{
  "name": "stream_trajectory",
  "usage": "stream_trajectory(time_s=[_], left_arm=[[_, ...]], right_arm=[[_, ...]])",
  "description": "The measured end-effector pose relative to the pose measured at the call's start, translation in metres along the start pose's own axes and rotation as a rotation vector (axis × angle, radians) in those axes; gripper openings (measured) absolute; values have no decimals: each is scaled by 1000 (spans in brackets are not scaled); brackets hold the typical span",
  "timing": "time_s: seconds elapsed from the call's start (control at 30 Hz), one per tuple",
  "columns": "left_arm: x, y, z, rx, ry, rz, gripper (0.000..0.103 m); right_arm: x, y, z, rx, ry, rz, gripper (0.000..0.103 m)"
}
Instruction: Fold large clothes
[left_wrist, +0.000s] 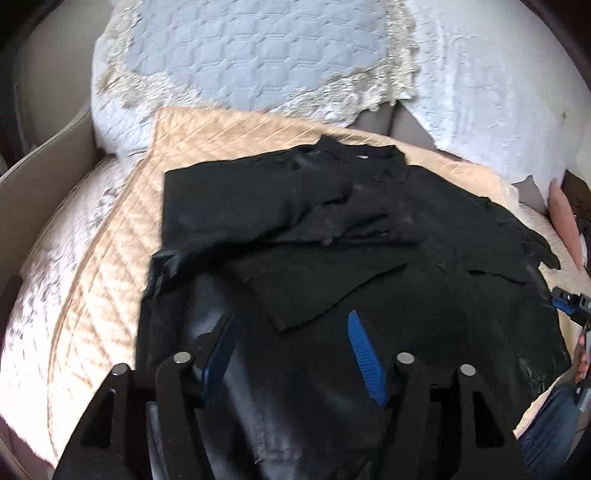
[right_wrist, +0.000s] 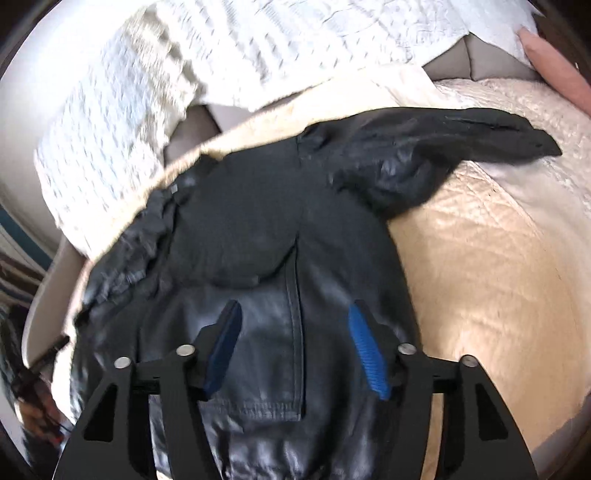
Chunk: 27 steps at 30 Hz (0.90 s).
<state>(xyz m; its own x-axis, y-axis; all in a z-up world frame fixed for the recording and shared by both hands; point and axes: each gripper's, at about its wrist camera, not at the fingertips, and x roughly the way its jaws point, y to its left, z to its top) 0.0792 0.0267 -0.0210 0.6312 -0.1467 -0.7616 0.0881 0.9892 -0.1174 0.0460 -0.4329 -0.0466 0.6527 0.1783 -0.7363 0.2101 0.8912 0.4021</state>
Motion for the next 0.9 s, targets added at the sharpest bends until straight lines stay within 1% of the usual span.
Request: stream_trajectory(time_s=[0.07, 0.2, 0.3, 0.37, 0.43, 0.57, 0.6, 0.67, 0.7, 0.8, 0.83, 0.87, 0.9], left_arm=[[12, -4, 7, -9, 25, 16, 65], [32, -14, 24, -16, 26, 3, 65], [50, -26, 35, -5, 13, 9, 65], [59, -31, 40, -5, 10, -3, 65], [68, -36, 44, -2, 17, 1, 65], [84, -44, 44, 5, 41, -11, 65], [87, -46, 43, 8, 47, -11, 65], [92, -48, 41, 13, 60, -9, 65], [93, -49, 41, 16, 63, -10, 65], [95, -52, 40, 25, 65, -4, 65], [95, -52, 40, 27, 64, -4, 65], [95, -53, 41, 30, 60, -5, 65], [94, -54, 42, 32, 56, -7, 65]], right_arm=[[2, -16, 10, 42, -5, -3, 64], [4, -61, 39, 153, -53, -15, 64], [6, -104, 64, 277, -95, -28, 64], [8, -134, 78, 366, -132, -29, 64], [11, -165, 90, 462, -172, -35, 64], [16, -207, 105, 593, -216, -78, 65], [17, -216, 107, 617, -225, -94, 65], [19, -230, 112, 645, -257, -93, 65], [21, -234, 116, 649, -274, -94, 65], [26, -240, 130, 624, -285, -137, 65], [28, -242, 136, 623, -280, -154, 62], [31, -244, 141, 623, -269, -171, 42], [33, -246, 147, 622, -243, -199, 7]])
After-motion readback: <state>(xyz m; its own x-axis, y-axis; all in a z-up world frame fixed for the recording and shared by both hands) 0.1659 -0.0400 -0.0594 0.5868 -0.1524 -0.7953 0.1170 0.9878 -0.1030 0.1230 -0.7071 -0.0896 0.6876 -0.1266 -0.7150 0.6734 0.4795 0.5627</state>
